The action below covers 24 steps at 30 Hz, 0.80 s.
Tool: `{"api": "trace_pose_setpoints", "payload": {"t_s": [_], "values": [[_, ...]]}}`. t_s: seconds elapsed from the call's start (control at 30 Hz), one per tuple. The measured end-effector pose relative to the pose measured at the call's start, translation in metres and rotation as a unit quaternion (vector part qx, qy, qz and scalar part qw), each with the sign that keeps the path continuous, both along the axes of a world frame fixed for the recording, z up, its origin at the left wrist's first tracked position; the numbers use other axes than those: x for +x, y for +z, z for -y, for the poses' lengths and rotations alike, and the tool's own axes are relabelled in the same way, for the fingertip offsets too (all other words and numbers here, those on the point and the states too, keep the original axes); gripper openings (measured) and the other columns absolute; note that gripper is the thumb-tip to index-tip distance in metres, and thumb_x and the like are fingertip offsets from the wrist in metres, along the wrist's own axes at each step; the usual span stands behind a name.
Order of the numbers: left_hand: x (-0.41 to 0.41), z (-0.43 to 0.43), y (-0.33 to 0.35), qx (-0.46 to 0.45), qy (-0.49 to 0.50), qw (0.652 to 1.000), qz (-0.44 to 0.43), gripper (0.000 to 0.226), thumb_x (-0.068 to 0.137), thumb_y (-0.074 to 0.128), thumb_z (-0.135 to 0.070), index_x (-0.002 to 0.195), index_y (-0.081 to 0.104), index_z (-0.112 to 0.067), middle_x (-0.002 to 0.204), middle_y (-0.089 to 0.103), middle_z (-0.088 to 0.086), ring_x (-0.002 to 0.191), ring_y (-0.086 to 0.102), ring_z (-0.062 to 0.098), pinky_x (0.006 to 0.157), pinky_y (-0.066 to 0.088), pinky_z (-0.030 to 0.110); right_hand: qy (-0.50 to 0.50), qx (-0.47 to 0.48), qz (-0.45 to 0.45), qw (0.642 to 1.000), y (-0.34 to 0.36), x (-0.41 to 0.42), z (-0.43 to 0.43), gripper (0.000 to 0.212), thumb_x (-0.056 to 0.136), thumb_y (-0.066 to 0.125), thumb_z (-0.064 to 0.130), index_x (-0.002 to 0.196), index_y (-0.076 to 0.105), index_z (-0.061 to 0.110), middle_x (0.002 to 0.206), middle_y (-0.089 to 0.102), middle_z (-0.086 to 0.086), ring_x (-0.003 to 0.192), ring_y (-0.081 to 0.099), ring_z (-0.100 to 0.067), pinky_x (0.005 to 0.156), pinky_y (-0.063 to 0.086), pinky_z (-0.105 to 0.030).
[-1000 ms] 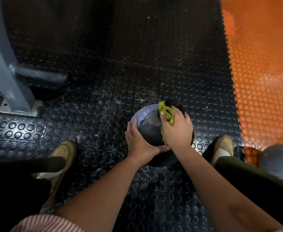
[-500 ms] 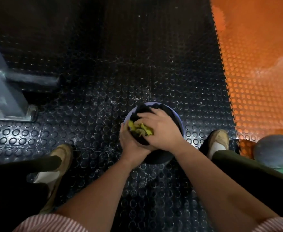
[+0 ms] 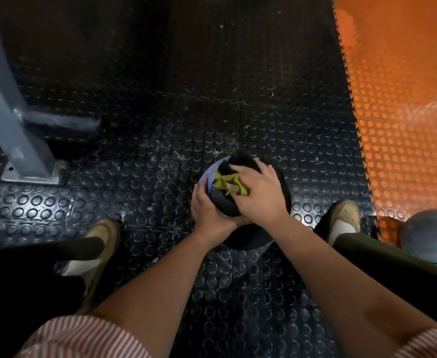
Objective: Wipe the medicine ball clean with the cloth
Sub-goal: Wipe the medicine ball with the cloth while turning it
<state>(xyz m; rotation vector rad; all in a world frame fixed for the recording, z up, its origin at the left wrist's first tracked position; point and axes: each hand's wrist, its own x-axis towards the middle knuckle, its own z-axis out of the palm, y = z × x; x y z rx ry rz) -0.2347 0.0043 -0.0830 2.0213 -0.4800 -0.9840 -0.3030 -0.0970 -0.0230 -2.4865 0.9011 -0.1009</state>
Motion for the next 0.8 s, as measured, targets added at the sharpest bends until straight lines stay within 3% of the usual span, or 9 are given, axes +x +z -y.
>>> {"api": "trace_pose_setpoints", "payload": {"t_s": [0.1,0.2,0.27,0.33,0.4,0.47,0.6,0.7,0.8], "values": [[0.006,-0.004,-0.011,0.005,-0.017,0.999,0.04,0.118,0.058,0.087,-0.038,0.153,0.019,-0.019,0.158,0.018,0.003,0.145,0.02,0.021,0.119,0.02,0.032,0.064,-0.014,-0.004,0.998,0.0,0.005,-0.016,0.034,0.074,0.051,0.041,0.092,0.074,0.023,0.112,0.067,0.013,0.132,0.039,-0.028,0.112,0.016,-0.046],[0.006,0.001,-0.021,0.001,0.039,0.999,0.015,0.085,0.067,0.065,-0.055,0.143,0.041,-0.024,0.141,0.047,0.0,0.128,0.048,0.021,0.108,0.04,0.036,0.101,-0.074,0.002,0.992,-0.002,0.005,-0.023,0.025,0.072,0.062,0.044,0.071,0.07,0.02,0.087,0.065,0.01,0.103,0.052,-0.031,0.094,0.036,-0.051],[0.007,0.005,-0.018,0.003,0.06,0.998,0.001,0.096,0.057,0.069,-0.057,0.142,0.04,-0.024,0.141,0.047,0.001,0.127,0.05,0.021,0.106,0.043,0.036,0.116,-0.127,0.009,0.985,-0.005,0.002,-0.019,0.015,0.065,0.078,0.031,0.064,0.069,0.019,0.079,0.062,0.008,0.083,0.054,-0.031,0.075,0.044,-0.046],[0.004,0.004,-0.001,0.009,0.032,0.999,0.013,0.124,0.04,0.08,-0.057,0.147,0.03,-0.021,0.149,0.034,0.003,0.135,0.038,0.019,0.112,0.034,0.035,0.099,-0.144,0.036,0.984,-0.009,-0.004,-0.008,0.011,0.063,0.075,0.024,0.066,0.068,0.016,0.081,0.063,0.004,0.075,0.053,-0.03,0.067,0.041,-0.038],[-0.001,0.004,0.011,0.008,-0.002,1.0,0.007,0.137,0.04,0.094,-0.047,0.151,0.017,-0.026,0.158,0.014,0.002,0.145,0.017,0.019,0.119,0.02,0.034,0.028,-0.14,0.07,0.987,-0.011,-0.013,0.008,0.012,0.066,0.067,0.016,0.077,0.068,0.012,0.092,0.064,-0.004,0.076,0.055,-0.032,0.068,0.041,-0.036],[-0.003,0.006,0.014,0.004,-0.02,1.0,-0.016,0.135,0.048,0.094,-0.043,0.152,0.008,-0.031,0.16,0.0,-0.005,0.147,0.003,0.016,0.121,0.012,0.035,-0.103,-0.084,0.087,0.987,-0.011,-0.022,0.02,0.03,0.075,0.063,0.008,0.104,0.066,0.015,0.112,0.059,-0.006,0.093,0.055,-0.034,0.079,0.044,-0.038],[-0.005,0.011,0.015,0.014,-0.025,0.999,-0.015,0.134,0.052,0.093,-0.044,0.152,0.004,-0.033,0.16,-0.006,-0.009,0.148,-0.003,0.016,0.119,0.009,0.035,-0.277,0.039,0.073,0.957,-0.012,-0.021,0.028,0.046,0.094,0.054,0.032,0.138,0.046,0.021,0.145,0.04,-0.003,0.133,0.037,-0.02,0.106,0.033,-0.038],[-0.001,0.01,0.016,0.013,-0.018,1.0,-0.015,0.134,0.05,0.094,-0.043,0.152,0.007,-0.033,0.159,-0.001,-0.01,0.147,0.002,0.017,0.121,0.015,0.039,-0.3,0.035,0.028,0.953,-0.011,-0.005,0.02,0.046,0.088,0.057,0.039,0.129,0.057,0.017,0.135,0.052,-0.008,0.126,0.045,-0.027,0.106,0.034,-0.041],[0.001,0.014,0.012,0.018,0.021,1.0,-0.01,0.126,0.053,0.09,-0.043,0.153,0.014,-0.026,0.159,0.012,-0.001,0.146,0.014,0.02,0.12,0.02,0.039,-0.168,-0.076,0.027,0.983,-0.007,0.007,-0.005,0.037,0.077,0.06,0.044,0.098,0.072,0.016,0.115,0.064,-0.005,0.109,0.056,-0.027,0.096,0.041,-0.042]]}}
